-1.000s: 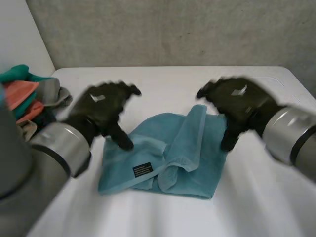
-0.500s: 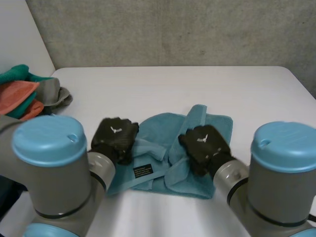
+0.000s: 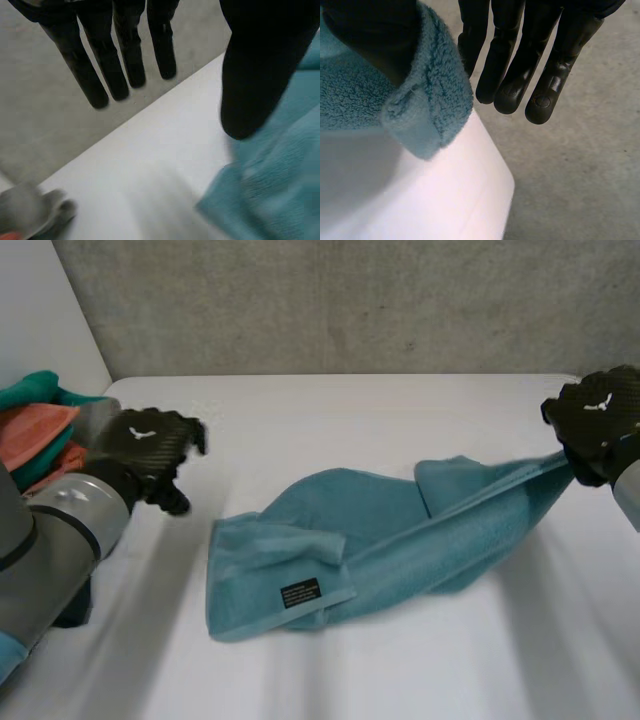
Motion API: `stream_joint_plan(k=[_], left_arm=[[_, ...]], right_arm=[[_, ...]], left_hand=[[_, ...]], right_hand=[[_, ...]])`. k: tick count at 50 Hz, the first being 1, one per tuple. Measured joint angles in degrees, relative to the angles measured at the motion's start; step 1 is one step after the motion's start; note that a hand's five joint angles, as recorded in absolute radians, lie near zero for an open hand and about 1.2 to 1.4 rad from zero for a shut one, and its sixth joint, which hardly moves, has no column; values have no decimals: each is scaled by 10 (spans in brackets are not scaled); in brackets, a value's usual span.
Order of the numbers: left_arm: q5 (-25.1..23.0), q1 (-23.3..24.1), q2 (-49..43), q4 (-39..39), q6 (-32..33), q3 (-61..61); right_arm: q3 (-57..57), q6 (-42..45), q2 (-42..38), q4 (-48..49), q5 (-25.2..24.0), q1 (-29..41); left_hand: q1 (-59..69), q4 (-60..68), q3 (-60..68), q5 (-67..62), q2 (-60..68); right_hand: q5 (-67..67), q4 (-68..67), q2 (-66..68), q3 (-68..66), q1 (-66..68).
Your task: Fold the laundry.
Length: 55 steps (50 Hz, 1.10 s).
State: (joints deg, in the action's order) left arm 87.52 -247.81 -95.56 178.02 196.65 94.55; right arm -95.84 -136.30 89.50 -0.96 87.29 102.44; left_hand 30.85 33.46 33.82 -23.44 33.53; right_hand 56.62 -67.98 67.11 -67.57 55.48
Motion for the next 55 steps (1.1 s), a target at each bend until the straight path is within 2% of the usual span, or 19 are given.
stream_joint_plan(k=[4,10,11,13,17,19,20,23,26,29,30,36,39,40,43,49,55], left_arm=[[-17,46,-6,-2,-53,-5],[-13,120,-49,11,-129,-35],[-13,120,-49,11,-129,-35],[2,163,-88,19,-145,-63],[37,214,-157,24,-141,-111],[39,216,-161,23,-141,-113],[65,240,-211,23,-124,-146],[95,260,-272,20,-92,-183],[123,269,-311,19,-61,-207],[123,269,-311,19,-61,-207],[164,273,-344,19,-25,-228],[205,269,-337,23,4,-232],[211,267,-320,23,14,-228],[212,266,-311,23,18,-224],[213,265,-300,22,24,-218],[213,257,-264,17,31,-198],[207,227,-172,0,31,-166]], right_arm=[[-13,-18,-20,-10,-15,2],[-32,-45,-49,-8,-18,8],[-32,-45,-49,-8,-18,8],[-41,-51,-53,-5,-17,10],[-52,-53,-53,-1,-17,9],[-53,-53,-53,-1,-17,9],[-60,-53,-51,1,-17,9],[-70,-53,-48,4,-17,7],[-77,-52,-45,8,-18,5],[-77,-52,-45,8,-18,5],[-88,-51,-39,15,-19,1],[-96,-50,-37,24,-21,0],[-97,-49,-38,25,-22,-1],[-96,-49,-38,26,-22,-1],[-95,-48,-38,26,-23,-1],[-82,-44,-37,21,-24,-1],[-23,-24,-20,-28,-22,-4]], left_hand=[[-49,-80,-77,80,-76],[-49,-81,-78,82,-77],[-49,-81,-78,82,-77],[-49,-81,-78,82,-77],[-48,-80,-76,77,-75],[-48,-80,-76,76,-75],[-48,-80,-76,76,-75],[-3,-30,-34,29,-30],[43,12,7,-12,11],[43,12,7,-12,11],[66,38,33,-36,36],[155,122,118,-119,122],[201,167,161,-164,165],[274,241,238,-238,242],[333,313,305,-308,311],[334,348,339,-323,346],[334,349,340,-323,346]], right_hand=[[0,0,0,0,0],[0,0,0,0,0],[0,0,0,0,0],[0,0,0,0,0],[0,0,0,0,0],[0,0,0,0,0],[0,0,0,0,0],[0,0,0,0,0],[0,0,0,0,0],[0,0,0,0,0],[0,0,0,0,0],[0,0,0,0,0],[0,0,0,0,0],[0,0,0,0,0],[0,0,0,0,0],[0,0,0,0,0],[0,0,0,0,0]])
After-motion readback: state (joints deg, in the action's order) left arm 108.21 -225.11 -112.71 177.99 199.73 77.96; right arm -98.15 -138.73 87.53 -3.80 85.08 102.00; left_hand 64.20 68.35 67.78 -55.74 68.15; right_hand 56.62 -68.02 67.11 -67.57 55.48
